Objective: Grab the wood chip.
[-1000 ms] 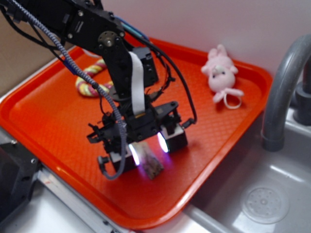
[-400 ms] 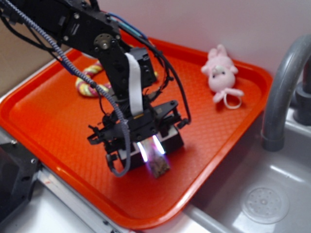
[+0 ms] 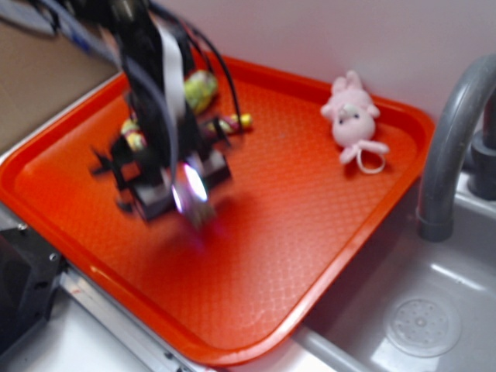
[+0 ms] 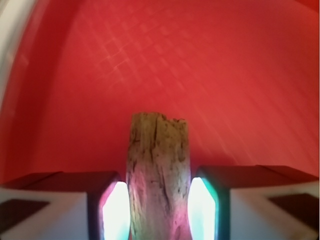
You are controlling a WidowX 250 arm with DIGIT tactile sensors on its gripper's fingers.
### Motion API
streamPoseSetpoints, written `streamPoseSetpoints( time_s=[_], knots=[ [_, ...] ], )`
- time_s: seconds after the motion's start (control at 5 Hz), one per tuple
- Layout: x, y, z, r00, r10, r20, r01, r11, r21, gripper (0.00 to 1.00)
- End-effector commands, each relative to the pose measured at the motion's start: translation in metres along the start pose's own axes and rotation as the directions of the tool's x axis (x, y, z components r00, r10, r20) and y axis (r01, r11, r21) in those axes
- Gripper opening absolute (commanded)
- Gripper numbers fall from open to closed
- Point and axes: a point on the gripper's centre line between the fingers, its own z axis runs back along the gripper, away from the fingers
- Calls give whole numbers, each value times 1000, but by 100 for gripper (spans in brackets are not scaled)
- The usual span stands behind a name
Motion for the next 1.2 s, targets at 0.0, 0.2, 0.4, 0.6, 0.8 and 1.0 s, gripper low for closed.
streamPoseSetpoints(
  time_s=[0.0,0.2,0.4,0.6,0.8,1.0],
  knots=[
    [-50,-9,70,870,492,-38,-489,870,61,0],
    [-60,-22,93,715,695,-68,-681,716,153,0],
    [-65,-37,120,516,855,-56,-821,512,252,0],
    [-67,-42,143,294,956,3,-924,283,258,0],
    [-60,-38,152,52,997,53,-962,36,271,0],
    [-59,-28,148,-166,986,14,-963,-165,214,0]
  ],
)
